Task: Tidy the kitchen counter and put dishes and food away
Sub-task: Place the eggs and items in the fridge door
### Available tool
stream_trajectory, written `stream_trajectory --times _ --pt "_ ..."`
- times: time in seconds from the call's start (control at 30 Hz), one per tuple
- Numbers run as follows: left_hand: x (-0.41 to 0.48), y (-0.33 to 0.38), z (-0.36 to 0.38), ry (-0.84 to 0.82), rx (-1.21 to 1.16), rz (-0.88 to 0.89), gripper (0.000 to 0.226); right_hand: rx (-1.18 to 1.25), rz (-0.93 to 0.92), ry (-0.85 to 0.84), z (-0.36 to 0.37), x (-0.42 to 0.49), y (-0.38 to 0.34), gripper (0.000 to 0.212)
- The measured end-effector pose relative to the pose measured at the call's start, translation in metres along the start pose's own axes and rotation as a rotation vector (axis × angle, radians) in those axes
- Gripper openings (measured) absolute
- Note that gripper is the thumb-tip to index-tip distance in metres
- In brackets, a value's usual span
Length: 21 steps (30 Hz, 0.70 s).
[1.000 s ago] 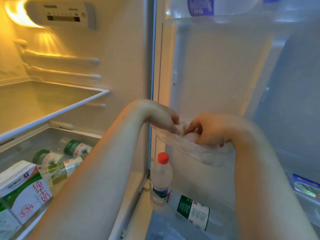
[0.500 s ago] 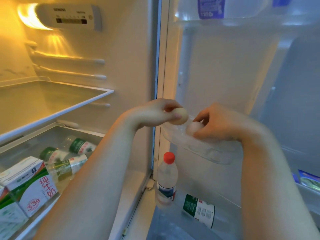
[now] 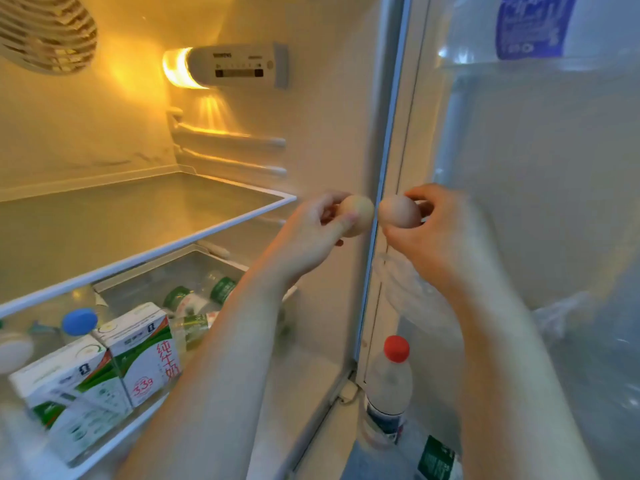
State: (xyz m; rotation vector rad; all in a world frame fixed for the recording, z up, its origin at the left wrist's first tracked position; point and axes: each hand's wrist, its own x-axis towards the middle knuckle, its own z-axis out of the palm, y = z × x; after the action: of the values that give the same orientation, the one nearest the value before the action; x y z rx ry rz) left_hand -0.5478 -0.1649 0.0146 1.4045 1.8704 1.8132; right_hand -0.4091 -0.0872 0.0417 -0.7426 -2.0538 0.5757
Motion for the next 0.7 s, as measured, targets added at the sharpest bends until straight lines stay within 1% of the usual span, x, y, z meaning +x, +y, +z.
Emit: stream_trajectory --times 0.1,0.17,0.2,0.27,0.33,0.4,0.43,0.57,0.6,0.63,0.7 --pt "-0.012 -0.001 -0.009 0.168 -0.067 -0.077 0.018 0.03 -0.055 -0.026 0.019 0.001 -0.013 0.037" --pt "-0.021 -0.001 -0.011 0.251 -0.131 -0.119 0.017 0.052 -0.074 -0.034 0.026 0.0 -0.019 0.04" --pt "-0.031 -0.002 -0.018 0.315 -0.15 -0.139 0.017 0.081 -0.09 -0.07 0.034 -0.003 -0.025 0.039" --pt "-0.046 -0.002 -0.023 0.371 -0.172 -0.172 0.016 0.116 -0.09 -0.13 0.042 -0.011 -0.029 0.039" --pt "-0.064 -0.003 -0.029 0.425 -0.155 -0.217 0.015 0.158 -0.108 -0.222 0.048 -0.019 -0.033 0.047" --pt "-0.096 -0.003 -0.033 0.503 -0.122 -0.288 0.015 0.142 -0.154 -0.371 0.055 -0.038 -0.036 0.057" --pt "-0.1 -0.005 -0.033 0.506 -0.11 -0.303 0.015 0.112 -0.172 -0.403 0.057 -0.039 -0.034 0.058" --pt "-0.159 -0.006 -0.029 0.637 -0.031 -0.364 0.021 0.127 -0.283 -0.584 0.062 -0.076 -0.036 0.04" --pt "-0.166 -0.005 -0.027 0.656 -0.024 -0.375 0.021 0.123 -0.294 -0.602 0.063 -0.08 -0.036 0.035" --pt "-0.18 -0.005 -0.024 0.678 -0.019 -0.395 0.021 0.106 -0.311 -0.63 0.063 -0.091 -0.035 0.033" --pt "-0.207 -0.005 -0.016 0.713 -0.006 -0.418 0.022 0.084 -0.333 -0.694 0.064 -0.111 -0.032 0.037"
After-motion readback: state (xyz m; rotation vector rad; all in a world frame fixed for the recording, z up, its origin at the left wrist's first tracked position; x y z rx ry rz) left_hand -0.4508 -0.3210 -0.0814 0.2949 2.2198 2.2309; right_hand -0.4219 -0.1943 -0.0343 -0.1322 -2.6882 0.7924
